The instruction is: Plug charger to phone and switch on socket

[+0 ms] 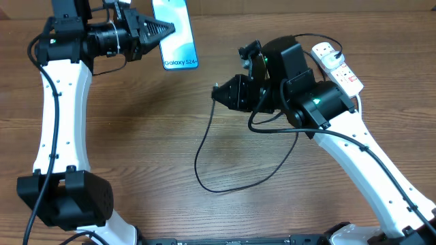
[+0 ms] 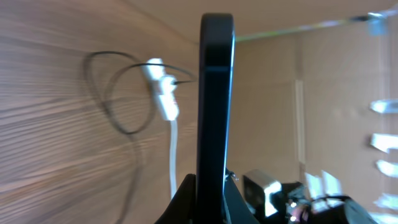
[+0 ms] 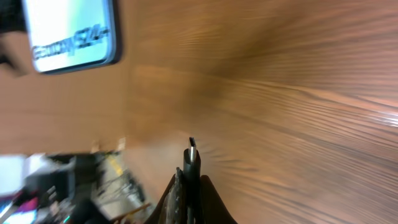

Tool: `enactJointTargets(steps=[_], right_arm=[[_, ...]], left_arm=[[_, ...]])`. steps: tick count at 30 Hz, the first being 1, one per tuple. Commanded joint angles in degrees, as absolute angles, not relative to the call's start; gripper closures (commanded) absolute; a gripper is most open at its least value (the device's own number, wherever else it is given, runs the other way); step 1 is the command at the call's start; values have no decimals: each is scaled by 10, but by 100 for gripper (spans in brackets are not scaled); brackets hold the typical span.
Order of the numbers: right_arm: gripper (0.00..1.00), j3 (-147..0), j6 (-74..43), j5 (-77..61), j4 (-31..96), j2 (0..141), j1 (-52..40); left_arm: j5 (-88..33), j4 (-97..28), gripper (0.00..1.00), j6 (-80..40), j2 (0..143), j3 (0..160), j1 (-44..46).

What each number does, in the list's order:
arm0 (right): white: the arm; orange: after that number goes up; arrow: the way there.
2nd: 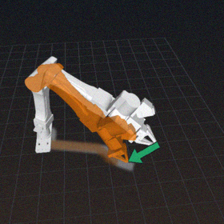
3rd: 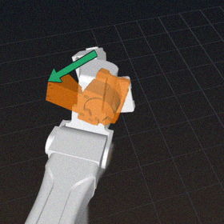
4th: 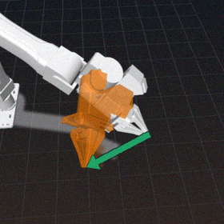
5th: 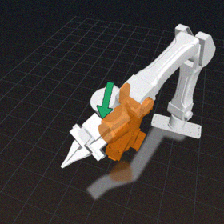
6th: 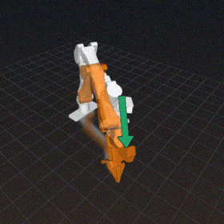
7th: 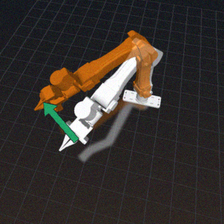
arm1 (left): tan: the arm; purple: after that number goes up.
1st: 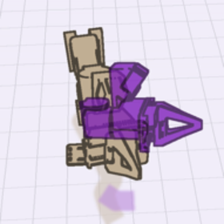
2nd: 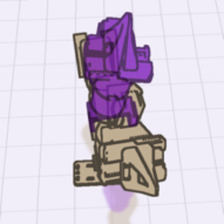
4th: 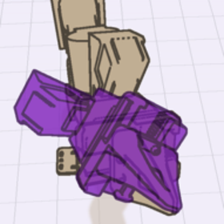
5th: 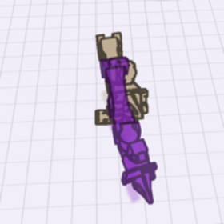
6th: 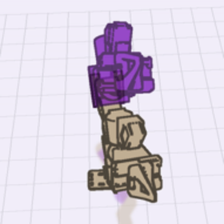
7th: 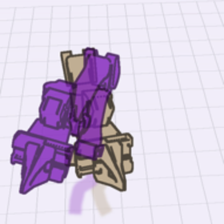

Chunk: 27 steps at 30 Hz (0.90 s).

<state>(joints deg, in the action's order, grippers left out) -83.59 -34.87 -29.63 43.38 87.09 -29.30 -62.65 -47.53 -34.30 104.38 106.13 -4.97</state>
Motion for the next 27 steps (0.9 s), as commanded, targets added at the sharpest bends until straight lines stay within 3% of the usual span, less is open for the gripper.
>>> enactJointTargets(steps=[1,27], right_arm=[[96,-810,-353,-200,434,892,-295],[96,-772,-416,-114,438,1114,-296]], left_arm=[[-577,-491,96,-270,1051,1070,-49],[-547,-498,96,-235,1053,1070,-46]])
